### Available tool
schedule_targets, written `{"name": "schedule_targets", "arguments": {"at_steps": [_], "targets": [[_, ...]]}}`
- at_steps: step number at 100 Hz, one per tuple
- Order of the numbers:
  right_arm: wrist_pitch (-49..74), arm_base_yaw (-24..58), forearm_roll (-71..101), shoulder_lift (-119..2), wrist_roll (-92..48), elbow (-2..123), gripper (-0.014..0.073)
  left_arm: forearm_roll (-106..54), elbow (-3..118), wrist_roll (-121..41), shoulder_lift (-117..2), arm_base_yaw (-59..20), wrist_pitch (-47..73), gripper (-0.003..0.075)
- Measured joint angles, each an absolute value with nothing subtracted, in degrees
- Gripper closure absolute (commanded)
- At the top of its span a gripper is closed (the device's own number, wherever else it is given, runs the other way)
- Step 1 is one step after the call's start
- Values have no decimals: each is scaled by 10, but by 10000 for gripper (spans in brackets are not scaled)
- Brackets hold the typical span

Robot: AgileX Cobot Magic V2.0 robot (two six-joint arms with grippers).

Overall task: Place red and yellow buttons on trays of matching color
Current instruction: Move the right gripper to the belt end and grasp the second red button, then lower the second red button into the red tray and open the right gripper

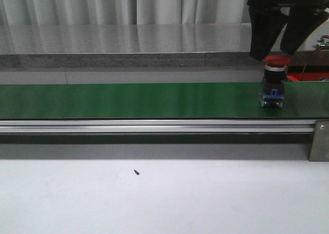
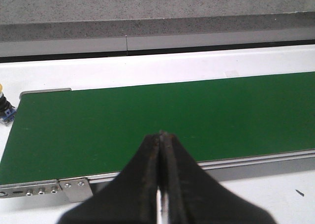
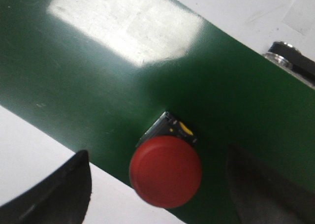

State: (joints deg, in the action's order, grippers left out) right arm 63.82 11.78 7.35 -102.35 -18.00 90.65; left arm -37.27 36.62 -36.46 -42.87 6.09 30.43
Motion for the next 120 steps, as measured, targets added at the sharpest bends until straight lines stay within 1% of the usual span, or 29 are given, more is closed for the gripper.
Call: {"name": "schedule_targets", "arguments": {"at_steps": [19, 38, 57, 64, 71, 76, 83, 87, 120], "targets": [[633, 107, 60, -1032, -180, 907, 34, -373, 366, -365, -429, 61, 304, 740], [634, 78, 58, -1038, -180, 907, 34, -373, 366, -365, -429, 61, 304, 740], [655, 57, 55, -1066, -180, 907, 41, -373, 366, -365, -429, 61, 304, 740], [661, 56, 55, -1074, -180, 906, 109, -373, 366, -365, -429, 61, 304, 740], [667, 56, 55, -1076, -175, 904, 231, -373, 366, -365, -429, 61, 304, 740], [671, 56, 55, -1076, -172, 904, 337, -373, 366, -365, -429, 61, 304, 740], [679, 56, 55, -1076, -170, 904, 429, -373, 366, -365, -429, 61, 304, 740], [684, 56, 55, -1076, -168, 904, 445, -373, 366, -365, -429, 61, 304, 740], [698, 47, 55, -1074, -166, 919, 445, -373, 366, -365, -429, 61, 304, 740]]}}
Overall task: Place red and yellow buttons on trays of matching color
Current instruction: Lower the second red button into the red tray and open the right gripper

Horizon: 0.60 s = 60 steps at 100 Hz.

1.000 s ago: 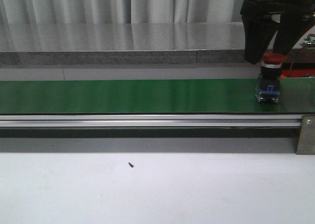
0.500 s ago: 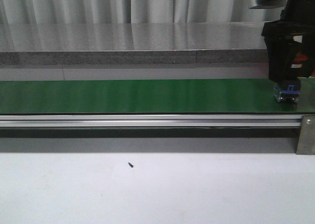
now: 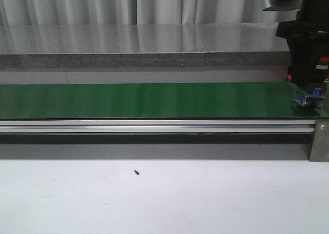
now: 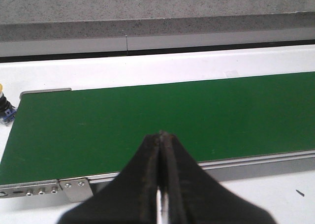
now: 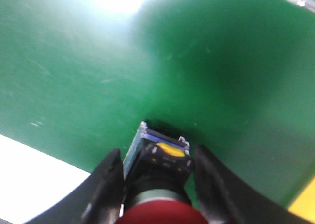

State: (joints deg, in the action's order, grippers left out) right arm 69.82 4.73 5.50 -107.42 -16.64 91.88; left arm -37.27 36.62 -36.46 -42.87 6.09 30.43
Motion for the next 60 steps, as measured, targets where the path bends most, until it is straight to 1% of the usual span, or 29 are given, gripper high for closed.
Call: {"name": "schedule_targets", "arguments": {"at_steps": [13, 32, 60], "targets": [[699, 22, 55, -1074, -166, 964, 445, -373, 366, -365, -429, 61, 304, 740], [699, -34, 55, -1080, -166, 1065, 445, -373, 366, -365, -429, 61, 304, 740], [705, -105, 53, -1164, -165, 1194, 445, -373, 366, -365, -429, 61, 304, 740]]}}
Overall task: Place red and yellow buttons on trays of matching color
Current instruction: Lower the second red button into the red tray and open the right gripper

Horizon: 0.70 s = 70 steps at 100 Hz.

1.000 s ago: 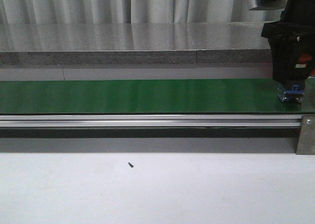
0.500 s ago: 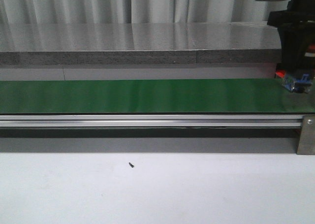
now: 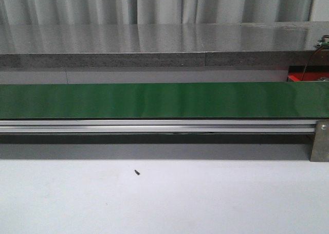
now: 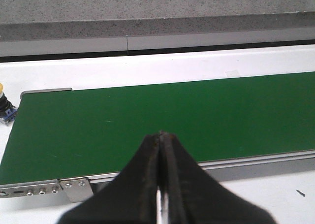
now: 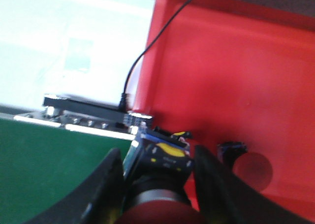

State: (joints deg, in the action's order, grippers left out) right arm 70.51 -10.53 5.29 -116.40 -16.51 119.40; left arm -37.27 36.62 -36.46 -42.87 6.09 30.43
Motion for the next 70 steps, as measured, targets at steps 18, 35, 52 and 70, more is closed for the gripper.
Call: {"name": "schedule_targets", "arguments": {"at_steps": [18, 35, 52, 70], "targets": [[694, -121, 53, -1226, -165, 1251, 445, -373, 366, -365, -429, 61, 304, 740], [672, -126, 53, -1278, -165, 1290, 445, -373, 366, -365, -429, 61, 304, 740], [655, -126, 53, -1308, -165, 1295, 445, -373, 366, -365, -429, 61, 304, 740], [645, -126, 53, -1336, -165, 1295, 445, -373, 366, -365, -429, 61, 304, 740]]}}
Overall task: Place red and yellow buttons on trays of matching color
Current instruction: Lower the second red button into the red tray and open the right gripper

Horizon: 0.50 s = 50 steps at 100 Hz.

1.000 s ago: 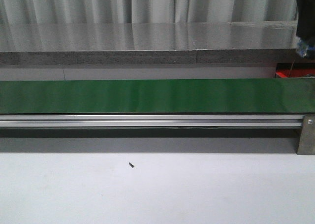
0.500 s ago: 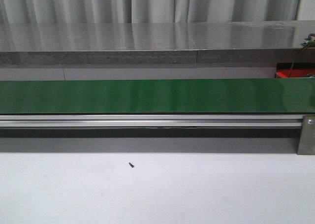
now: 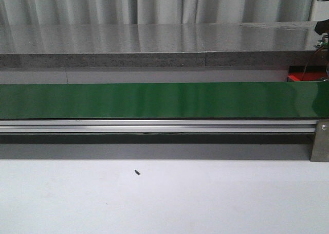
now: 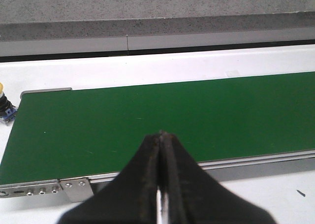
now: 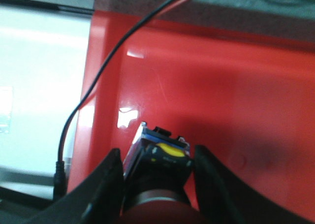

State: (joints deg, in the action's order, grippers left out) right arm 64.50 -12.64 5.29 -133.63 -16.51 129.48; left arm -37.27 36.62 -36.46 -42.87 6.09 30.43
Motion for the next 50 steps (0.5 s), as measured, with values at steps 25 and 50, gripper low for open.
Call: {"name": "schedule_targets", "arguments": {"at_steps": [25, 50], "targets": [[643, -126, 53, -1371, -165, 1295, 445, -373, 366, -365, -429, 61, 304, 740], [643, -126, 53, -1385, -165, 1295, 440, -373, 366, -365, -429, 61, 304, 740]]}}
